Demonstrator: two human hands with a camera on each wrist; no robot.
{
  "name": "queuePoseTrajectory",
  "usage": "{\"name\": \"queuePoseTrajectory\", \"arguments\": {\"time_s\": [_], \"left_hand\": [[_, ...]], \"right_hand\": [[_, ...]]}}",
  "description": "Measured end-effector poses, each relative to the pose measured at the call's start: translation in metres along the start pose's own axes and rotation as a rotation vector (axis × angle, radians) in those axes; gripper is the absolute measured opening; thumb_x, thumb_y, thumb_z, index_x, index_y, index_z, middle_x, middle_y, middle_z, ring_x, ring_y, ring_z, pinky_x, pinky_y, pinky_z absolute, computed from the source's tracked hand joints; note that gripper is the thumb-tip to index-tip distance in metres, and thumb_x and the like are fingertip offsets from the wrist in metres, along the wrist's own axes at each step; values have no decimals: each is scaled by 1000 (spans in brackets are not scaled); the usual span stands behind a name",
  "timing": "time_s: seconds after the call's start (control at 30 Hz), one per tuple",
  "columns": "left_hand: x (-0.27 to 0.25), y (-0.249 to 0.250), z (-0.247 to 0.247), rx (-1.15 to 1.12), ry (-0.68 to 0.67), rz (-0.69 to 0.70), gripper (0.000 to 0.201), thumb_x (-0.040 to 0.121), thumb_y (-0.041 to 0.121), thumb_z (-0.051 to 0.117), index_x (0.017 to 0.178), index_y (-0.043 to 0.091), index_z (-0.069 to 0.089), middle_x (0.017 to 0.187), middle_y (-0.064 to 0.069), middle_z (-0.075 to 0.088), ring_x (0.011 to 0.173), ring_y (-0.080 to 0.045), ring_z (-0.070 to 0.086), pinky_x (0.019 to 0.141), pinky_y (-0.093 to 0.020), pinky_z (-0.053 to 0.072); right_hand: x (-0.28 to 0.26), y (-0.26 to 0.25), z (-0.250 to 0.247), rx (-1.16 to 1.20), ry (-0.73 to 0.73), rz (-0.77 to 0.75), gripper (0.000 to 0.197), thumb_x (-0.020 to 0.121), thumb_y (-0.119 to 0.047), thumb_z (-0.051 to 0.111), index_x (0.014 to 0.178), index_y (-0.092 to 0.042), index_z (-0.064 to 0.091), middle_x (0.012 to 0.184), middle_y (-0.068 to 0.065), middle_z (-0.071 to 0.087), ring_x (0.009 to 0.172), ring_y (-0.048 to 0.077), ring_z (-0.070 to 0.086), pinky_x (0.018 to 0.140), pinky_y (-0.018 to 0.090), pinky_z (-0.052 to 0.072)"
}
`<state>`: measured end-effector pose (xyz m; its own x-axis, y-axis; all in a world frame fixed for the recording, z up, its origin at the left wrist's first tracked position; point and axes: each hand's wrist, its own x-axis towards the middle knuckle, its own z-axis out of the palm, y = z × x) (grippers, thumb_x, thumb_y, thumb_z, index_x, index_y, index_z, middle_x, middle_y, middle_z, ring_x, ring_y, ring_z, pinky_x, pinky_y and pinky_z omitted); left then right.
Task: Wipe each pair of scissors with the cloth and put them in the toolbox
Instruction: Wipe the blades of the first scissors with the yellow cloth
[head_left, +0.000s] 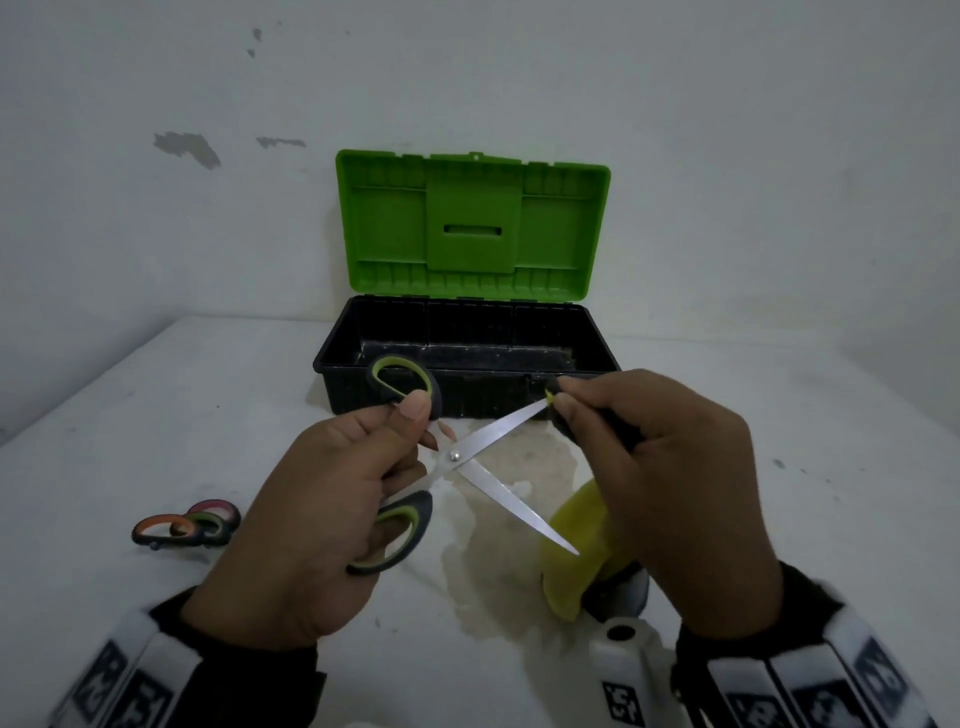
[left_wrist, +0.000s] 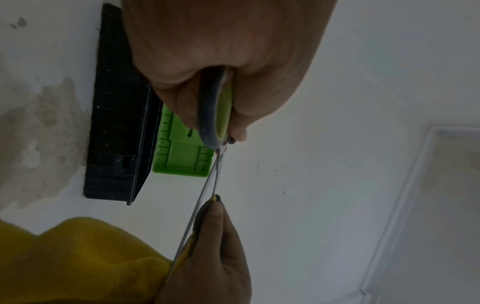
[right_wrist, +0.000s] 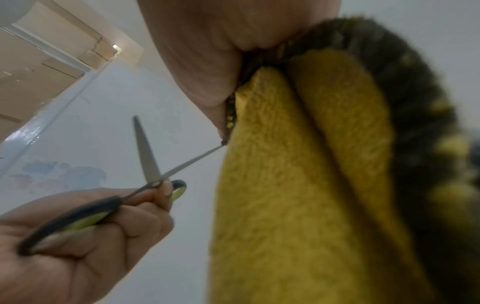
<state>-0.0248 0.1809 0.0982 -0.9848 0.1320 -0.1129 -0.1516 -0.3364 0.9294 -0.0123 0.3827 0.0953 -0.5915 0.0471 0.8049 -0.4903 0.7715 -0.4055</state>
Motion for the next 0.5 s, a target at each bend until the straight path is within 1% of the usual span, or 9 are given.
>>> {"name": "queuePoseTrajectory", "arguments": {"time_s": [0.07,0.13,0.2,0.23,0.27,0.3,0.4,0.47,0.5], "left_hand": [[0,0,-1,5,-6,-4,28,78,37,63,63,13,69,64,-11,25,28,-7,23,30,-13,20],[1,0,-2,2,-9,-10,28,78,36,63,70,10,69,61,-8,25,28,-6,23,29,-12,20],[1,0,-3,2,-3,-18,31,78,37,64,78,6,67,61,-10,26,31,-7,26,32,-14,24],[1,0,-4,7,3,-18,33,77,38,64,79,6,68,64,-12,29,36,-9,29,36,-16,27],[1,1,-4,20,15,-10,33,77,40,65,76,8,69,66,-12,32,41,-10,30,39,-18,28],[1,1,-4,45,33,3,31,75,42,65,71,12,70,68,-11,33,44,-11,30,41,-20,29],[2,2,-3,128,99,40,28,72,45,65,66,18,72,73,-11,36,47,-14,30,42,-23,30],[2,1,-1,133,114,55,28,72,44,65,65,17,71,65,-12,34,43,-13,30,39,-22,31],[3,0,0,136,118,68,28,72,43,65,64,17,70,59,-8,33,42,-12,29,39,-21,29]], "right_hand": [[-4,-4,3,-3,0,-25,12,84,-12,74,95,-13,78,87,-6,74,81,3,67,80,11,49],[-4,-3,2,9,-11,-31,12,84,-13,74,95,-13,78,88,-6,75,81,3,67,80,13,51],[0,5,-2,-7,-20,2,10,84,-14,74,94,-15,78,87,-8,74,80,1,66,78,11,50],[2,9,-5,-20,-22,35,10,84,-15,74,93,-17,78,86,-9,74,79,0,66,77,8,49],[5,13,-8,-21,-19,74,10,84,-16,74,93,-20,78,85,-10,74,79,-1,65,76,7,48],[6,16,-11,-7,-6,112,11,84,-18,73,93,-22,78,85,-12,74,80,-3,66,75,8,50],[9,14,-18,51,39,159,12,86,-22,71,96,-23,77,86,-16,73,82,-2,68,75,20,56],[8,6,-21,70,21,133,14,86,-22,70,98,-23,77,88,-16,73,83,-2,68,76,19,55],[8,2,-21,75,4,110,14,86,-22,70,98,-23,77,88,-16,73,83,-3,68,76,15,54]]}}
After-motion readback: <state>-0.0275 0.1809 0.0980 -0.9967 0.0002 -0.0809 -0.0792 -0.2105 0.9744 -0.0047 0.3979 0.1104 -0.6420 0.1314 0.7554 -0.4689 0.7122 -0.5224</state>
